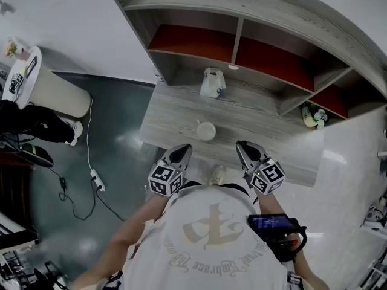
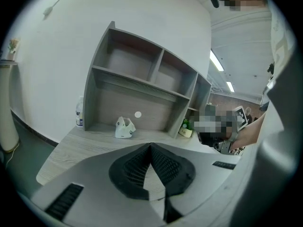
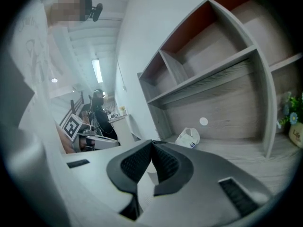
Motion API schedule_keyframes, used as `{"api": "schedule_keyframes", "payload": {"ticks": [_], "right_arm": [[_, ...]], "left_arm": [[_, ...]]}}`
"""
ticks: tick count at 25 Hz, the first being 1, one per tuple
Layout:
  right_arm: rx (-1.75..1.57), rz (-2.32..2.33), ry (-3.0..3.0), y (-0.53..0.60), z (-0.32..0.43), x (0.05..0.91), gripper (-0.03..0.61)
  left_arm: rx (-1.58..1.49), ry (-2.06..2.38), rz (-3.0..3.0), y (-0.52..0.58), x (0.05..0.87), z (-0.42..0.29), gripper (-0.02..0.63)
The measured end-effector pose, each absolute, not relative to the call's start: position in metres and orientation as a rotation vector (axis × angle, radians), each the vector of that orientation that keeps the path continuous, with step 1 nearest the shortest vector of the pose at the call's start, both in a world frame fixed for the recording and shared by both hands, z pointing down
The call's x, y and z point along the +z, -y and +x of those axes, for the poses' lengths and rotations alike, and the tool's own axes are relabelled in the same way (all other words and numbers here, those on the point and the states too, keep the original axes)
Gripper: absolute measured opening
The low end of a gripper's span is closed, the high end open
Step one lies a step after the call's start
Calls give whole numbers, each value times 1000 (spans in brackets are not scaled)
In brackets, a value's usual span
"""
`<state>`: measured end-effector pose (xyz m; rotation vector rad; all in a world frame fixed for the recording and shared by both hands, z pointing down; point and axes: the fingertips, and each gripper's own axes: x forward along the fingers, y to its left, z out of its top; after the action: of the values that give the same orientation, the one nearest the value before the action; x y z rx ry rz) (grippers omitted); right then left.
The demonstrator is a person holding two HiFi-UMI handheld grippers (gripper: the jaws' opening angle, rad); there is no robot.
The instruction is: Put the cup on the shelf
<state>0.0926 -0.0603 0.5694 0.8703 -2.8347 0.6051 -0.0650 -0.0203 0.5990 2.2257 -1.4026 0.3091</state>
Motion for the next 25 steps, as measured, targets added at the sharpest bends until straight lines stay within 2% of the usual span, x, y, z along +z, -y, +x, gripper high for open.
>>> {"api": "schedule_keyframes", "payload": {"ticks": [14, 23, 25], "right_arm": [[662, 808, 2835, 89, 84, 584, 5], [687, 941, 2776, 91, 75, 590, 5], [692, 969, 2757, 91, 75, 592, 5]], "left_arm": [[445, 1357, 2250, 47, 618, -64, 2], [571, 1180, 2315, 52, 651, -67, 3], [596, 1149, 2320, 56, 660, -65, 48]]}}
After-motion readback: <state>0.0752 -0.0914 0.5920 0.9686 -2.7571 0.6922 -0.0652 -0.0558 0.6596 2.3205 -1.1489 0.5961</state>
